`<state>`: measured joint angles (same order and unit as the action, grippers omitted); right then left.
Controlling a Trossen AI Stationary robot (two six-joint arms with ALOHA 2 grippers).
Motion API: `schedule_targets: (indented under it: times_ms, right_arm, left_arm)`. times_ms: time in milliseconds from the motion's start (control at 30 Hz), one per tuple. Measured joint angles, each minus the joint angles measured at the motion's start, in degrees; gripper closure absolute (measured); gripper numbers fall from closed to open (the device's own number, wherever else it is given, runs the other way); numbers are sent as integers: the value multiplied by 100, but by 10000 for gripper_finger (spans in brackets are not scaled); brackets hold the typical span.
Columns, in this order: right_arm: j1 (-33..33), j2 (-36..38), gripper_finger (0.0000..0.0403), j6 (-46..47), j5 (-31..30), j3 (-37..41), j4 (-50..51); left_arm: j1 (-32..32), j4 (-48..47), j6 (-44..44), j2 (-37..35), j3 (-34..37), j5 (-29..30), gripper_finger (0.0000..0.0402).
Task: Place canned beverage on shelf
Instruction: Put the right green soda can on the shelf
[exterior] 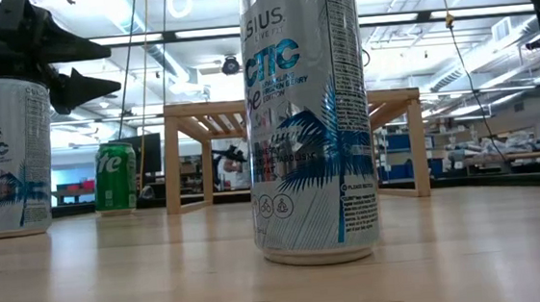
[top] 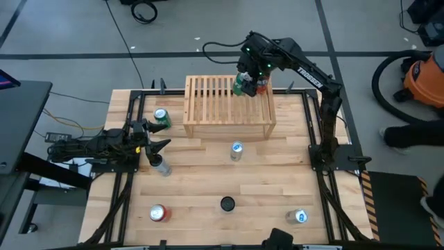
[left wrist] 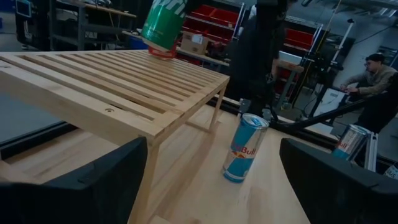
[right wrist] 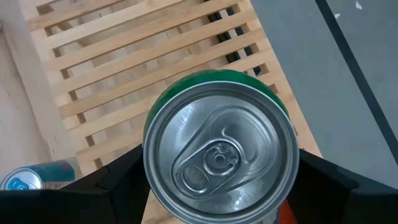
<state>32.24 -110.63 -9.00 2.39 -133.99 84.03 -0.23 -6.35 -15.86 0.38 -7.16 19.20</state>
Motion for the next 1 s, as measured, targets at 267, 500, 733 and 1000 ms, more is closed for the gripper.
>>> schedule_targets:
  times_ms: [267,500,733,1000]
  right_arm:
    - [20,4,95,-171,17,-7,-2]
    - [18,5,95,-172,22,24,-23]
    - [5,11,94,-161,22,231,-113]
    - [4,13,94,-124,-41,500,-216]
  left_arm:
    - [0,-107,0,0,0,0,33]
    - [1,-108,-21,0,0,1,33]
    - [1,-116,-44,0,0,0,33]
    - [1,-123,-46,0,0,0,33]
